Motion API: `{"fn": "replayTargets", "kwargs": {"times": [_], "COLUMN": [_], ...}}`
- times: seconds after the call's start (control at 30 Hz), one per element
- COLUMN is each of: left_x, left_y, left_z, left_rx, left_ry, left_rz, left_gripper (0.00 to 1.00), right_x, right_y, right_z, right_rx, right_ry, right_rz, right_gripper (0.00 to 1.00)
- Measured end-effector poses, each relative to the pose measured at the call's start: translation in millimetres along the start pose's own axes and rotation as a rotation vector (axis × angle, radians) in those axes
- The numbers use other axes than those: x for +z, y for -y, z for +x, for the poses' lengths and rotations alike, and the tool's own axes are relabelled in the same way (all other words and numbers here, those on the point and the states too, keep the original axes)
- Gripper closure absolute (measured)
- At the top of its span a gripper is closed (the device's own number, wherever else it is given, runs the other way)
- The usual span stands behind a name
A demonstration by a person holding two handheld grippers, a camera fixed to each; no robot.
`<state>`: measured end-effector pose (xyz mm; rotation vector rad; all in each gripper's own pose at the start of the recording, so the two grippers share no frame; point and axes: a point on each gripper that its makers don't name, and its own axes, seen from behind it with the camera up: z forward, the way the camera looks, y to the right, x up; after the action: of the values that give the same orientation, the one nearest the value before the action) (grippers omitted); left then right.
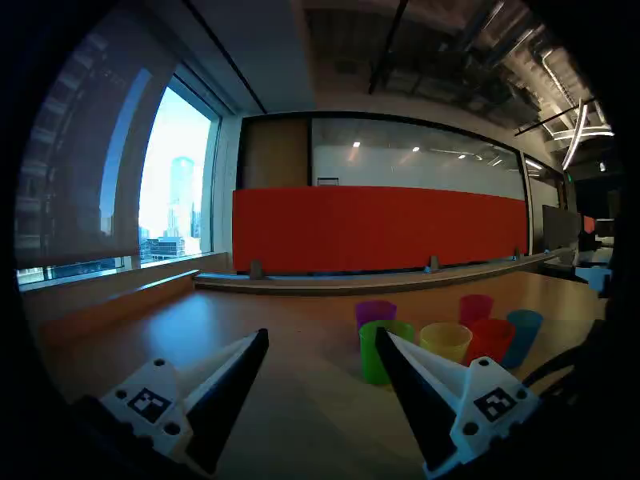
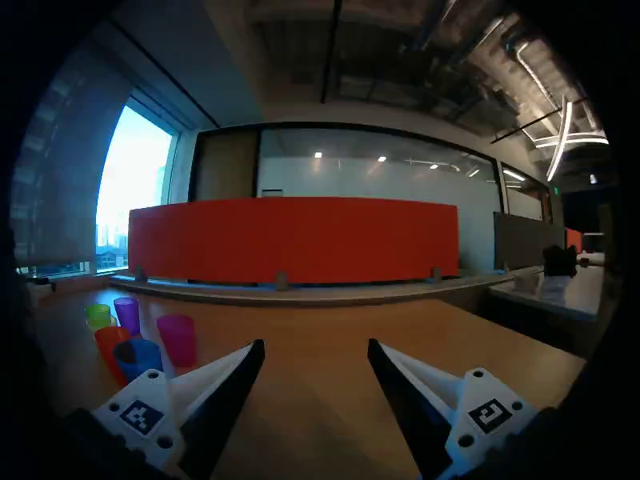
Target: Pour water
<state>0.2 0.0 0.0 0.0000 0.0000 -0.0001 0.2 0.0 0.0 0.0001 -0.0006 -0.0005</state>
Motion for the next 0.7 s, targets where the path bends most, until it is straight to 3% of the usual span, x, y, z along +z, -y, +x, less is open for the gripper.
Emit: {"fn": "replayTargets", "kwargs": {"times": [0.7], "left_x": [4.7], "left_y": [0.8], "left_z": [2.5], "left_rx": [-0.015], "left_ry": [0.014], "left_rz": [-0.009], "left_gripper": [0.01], "right_x": [2.7], "right_y": [7.4], "right_z": [3.1], "right_rx": [-0.027], "right_ry": [0.019], "right_rz": [0.028], "right_gripper": [0.0]}}
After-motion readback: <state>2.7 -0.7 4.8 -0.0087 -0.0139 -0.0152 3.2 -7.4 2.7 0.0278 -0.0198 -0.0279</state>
